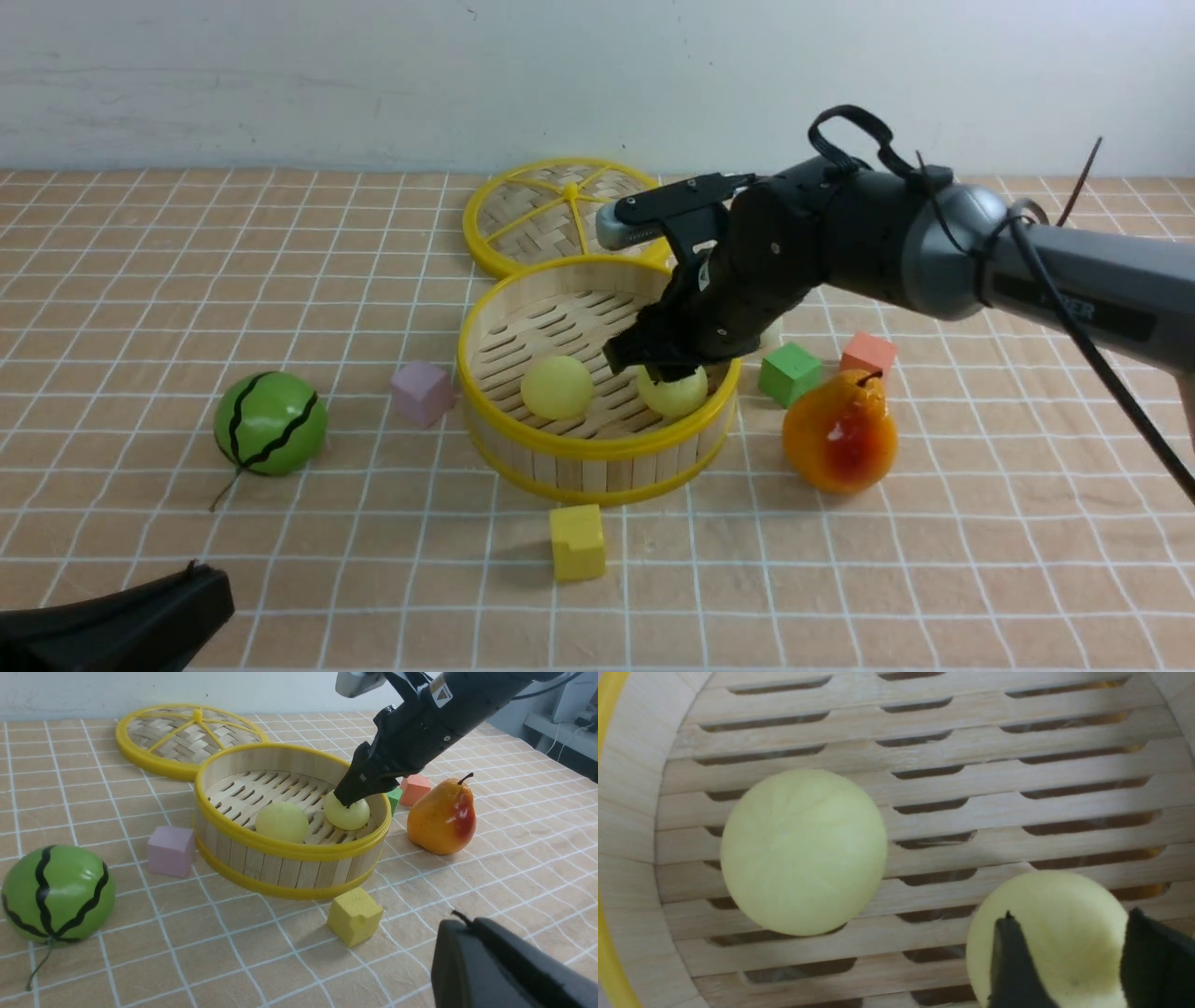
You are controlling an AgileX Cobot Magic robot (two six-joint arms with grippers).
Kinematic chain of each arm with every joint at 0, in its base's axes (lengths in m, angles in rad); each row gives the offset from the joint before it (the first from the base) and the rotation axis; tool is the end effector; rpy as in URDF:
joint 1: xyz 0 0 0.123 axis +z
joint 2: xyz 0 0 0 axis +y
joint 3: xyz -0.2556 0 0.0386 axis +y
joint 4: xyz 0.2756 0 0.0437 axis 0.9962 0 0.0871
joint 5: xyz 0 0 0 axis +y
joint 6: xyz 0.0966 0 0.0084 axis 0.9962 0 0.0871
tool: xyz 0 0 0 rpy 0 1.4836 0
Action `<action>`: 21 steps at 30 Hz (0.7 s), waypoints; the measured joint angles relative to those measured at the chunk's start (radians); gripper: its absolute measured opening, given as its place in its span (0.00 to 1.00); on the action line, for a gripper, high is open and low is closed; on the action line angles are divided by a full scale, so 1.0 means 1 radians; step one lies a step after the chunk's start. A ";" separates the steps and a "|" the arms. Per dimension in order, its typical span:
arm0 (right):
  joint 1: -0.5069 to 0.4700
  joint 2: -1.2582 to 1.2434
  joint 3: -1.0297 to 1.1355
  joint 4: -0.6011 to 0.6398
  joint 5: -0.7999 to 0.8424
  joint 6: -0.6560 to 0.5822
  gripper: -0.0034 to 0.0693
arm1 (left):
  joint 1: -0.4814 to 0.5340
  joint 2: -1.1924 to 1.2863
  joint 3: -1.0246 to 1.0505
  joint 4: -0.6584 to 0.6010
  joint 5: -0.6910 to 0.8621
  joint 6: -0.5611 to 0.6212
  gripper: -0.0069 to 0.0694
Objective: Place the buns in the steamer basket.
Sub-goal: Use the right arm to put the steamed stuffed bun into the steamer, then use the right arm to grab a steamed stuffed bun
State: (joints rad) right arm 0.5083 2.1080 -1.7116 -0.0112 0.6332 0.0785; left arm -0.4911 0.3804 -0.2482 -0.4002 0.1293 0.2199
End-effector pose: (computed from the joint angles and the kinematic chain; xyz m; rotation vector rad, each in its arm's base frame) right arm 0.4301 0.2389 0.1783 -0.5476 2.4681 0.2260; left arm 0.1313 -0.0758 0.2449 0.3128 1.7368 -0.5326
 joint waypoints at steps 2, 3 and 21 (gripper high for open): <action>-0.003 -0.012 -0.015 -0.007 0.019 0.000 0.63 | 0.000 0.000 0.000 0.000 0.000 0.000 0.08; -0.007 -0.020 -0.022 -0.015 0.026 0.000 0.66 | 0.000 0.000 0.000 0.000 0.000 0.000 0.08; -0.219 0.102 -0.166 -0.038 -0.048 0.147 0.47 | 0.000 0.000 0.000 -0.003 -0.006 0.000 0.09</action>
State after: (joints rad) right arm 0.2896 2.2102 -1.8775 -0.0489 0.5856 0.2252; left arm -0.4911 0.3804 -0.2482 -0.4035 0.1231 0.2199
